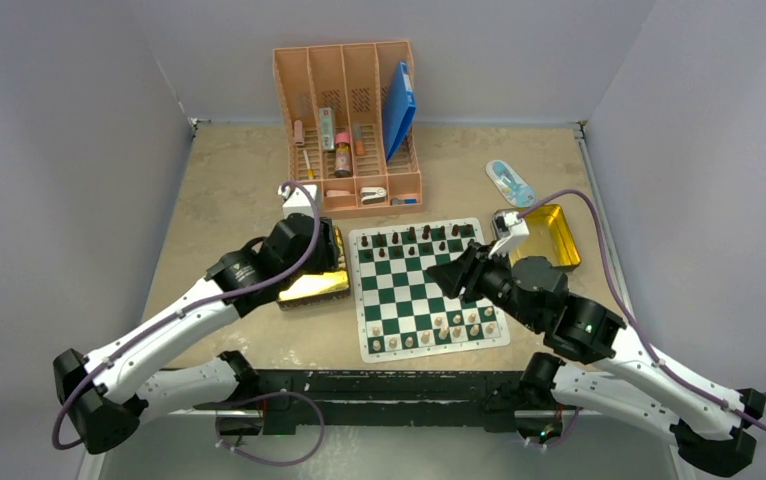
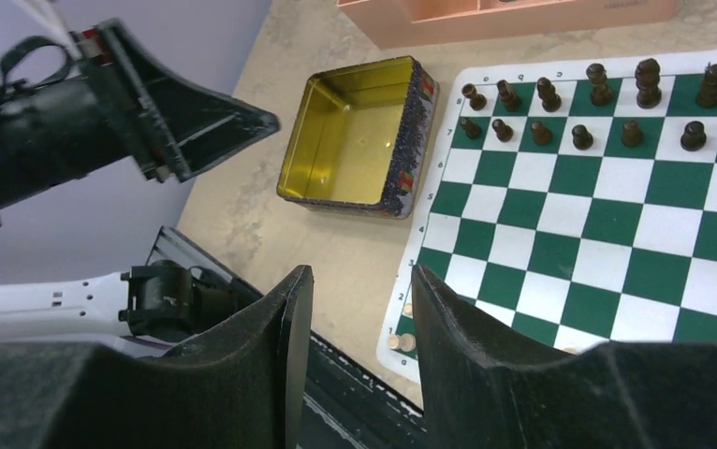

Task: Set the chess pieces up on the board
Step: Pick up the chess piece from the storage box.

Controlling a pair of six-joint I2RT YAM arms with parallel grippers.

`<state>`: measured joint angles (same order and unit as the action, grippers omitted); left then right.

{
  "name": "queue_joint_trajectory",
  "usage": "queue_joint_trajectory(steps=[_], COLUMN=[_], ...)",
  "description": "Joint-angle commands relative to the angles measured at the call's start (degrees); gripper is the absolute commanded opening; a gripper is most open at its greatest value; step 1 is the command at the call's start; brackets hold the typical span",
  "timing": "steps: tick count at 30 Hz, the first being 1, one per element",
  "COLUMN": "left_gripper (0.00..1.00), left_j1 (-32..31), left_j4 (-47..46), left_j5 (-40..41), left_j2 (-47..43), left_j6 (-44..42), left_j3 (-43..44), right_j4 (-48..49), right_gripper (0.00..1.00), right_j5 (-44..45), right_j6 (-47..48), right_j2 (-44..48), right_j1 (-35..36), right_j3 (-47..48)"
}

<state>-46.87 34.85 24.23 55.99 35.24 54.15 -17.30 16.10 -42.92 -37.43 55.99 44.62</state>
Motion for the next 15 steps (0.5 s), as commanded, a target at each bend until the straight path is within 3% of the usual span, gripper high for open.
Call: queue_joint_trajectory(steps=[1,6,15], left_gripper=[0.43,0.43,0.43], left_j1=[3.00,5.27,12.55], left_j4=[-1.57,3.57,13.38], left_j5=[-5.56,-8.71,-4.55], left_j2=[3.91,10.57,16.15], left_j6=[14.14,27.29,46.80], left_j3=[3.46,7.69,9.92], right_j4=[4.29,1.95,3.33], right_gripper=[0.46,0.47,0.46], right_j5=[0.35,7.36,6.40], right_j6=[3.79,4.26,5.15], right_j2=[0.38,0.29,2.95], right_j1=[0.35,0.35,0.35], right_j3=[-1.04,-1.44,-2.79])
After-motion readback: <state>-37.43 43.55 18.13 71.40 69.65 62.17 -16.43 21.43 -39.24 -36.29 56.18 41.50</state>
